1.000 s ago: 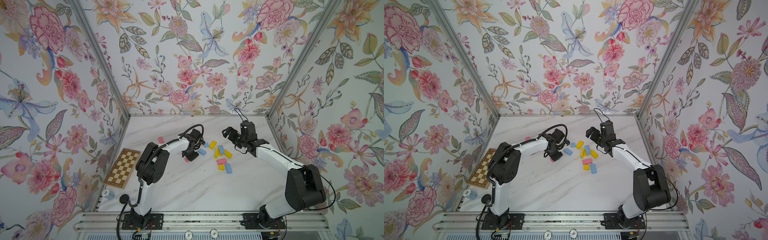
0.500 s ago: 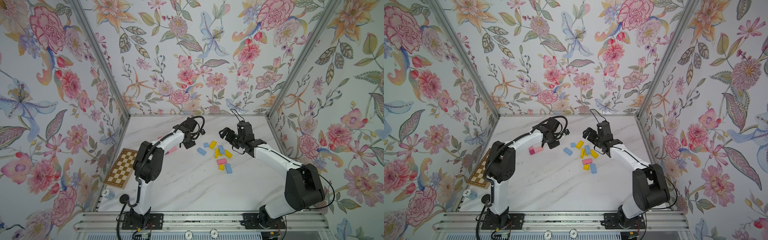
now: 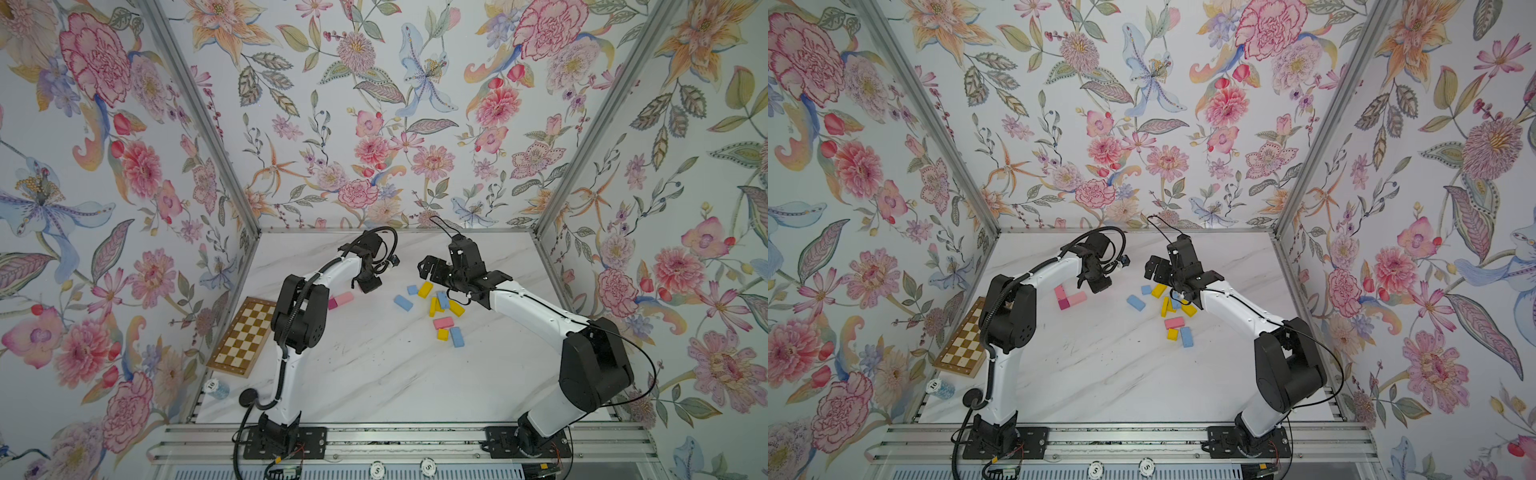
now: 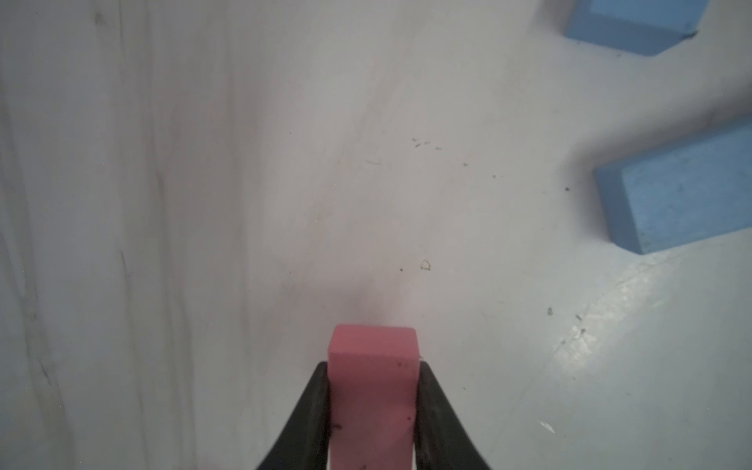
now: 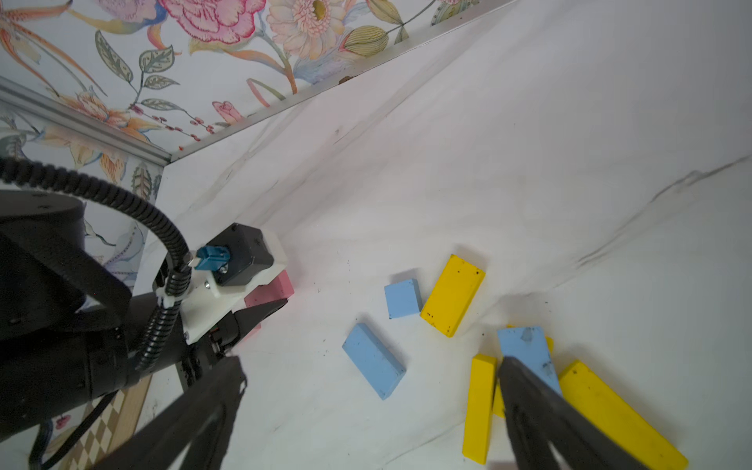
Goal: Assemble the letter v with building blocks
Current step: Assemble the building block at the center of the board.
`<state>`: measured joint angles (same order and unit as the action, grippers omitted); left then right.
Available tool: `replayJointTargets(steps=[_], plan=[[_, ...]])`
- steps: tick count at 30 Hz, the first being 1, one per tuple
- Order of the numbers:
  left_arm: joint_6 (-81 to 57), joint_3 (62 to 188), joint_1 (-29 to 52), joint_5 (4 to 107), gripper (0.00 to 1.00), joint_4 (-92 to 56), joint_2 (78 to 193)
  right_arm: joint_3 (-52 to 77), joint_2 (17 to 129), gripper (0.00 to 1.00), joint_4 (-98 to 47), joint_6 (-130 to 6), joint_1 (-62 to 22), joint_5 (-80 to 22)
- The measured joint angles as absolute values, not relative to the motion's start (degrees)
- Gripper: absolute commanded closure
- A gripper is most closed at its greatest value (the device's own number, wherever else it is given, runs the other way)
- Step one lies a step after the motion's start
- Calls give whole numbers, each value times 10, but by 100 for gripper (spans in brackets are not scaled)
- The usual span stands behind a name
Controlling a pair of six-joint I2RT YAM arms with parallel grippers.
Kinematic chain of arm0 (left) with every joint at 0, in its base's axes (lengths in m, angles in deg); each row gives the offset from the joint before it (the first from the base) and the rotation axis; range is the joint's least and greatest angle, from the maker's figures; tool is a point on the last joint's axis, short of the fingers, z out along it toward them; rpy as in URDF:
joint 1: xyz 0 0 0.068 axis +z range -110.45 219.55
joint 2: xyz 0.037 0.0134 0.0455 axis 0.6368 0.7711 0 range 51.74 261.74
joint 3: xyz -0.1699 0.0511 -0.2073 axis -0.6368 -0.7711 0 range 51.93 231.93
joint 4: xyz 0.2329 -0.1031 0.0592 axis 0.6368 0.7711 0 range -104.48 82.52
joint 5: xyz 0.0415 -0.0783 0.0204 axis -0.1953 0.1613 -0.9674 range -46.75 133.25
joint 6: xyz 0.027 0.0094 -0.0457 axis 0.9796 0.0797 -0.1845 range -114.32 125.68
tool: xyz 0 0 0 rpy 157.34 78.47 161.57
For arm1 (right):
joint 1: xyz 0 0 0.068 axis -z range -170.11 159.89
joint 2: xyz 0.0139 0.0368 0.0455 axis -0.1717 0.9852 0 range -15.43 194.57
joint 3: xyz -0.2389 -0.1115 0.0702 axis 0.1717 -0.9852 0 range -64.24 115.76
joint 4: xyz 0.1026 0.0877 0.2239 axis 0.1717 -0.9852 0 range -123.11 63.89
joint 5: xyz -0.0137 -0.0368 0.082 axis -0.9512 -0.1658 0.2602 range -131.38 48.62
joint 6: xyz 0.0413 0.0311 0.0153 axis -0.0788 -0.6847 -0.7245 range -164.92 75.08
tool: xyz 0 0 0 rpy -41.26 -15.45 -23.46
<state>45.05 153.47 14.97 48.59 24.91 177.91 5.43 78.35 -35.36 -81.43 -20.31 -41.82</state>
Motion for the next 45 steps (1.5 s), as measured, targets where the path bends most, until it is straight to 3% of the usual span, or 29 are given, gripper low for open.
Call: replayJointTargets(steps=[18,45], plan=[[436,1519,171,504,87,249,1779,64,827,1,-353,-751,-275,-417],[427,1519,179,519,89,243,1802,70,828,1,-354,-751,-279,-419]])
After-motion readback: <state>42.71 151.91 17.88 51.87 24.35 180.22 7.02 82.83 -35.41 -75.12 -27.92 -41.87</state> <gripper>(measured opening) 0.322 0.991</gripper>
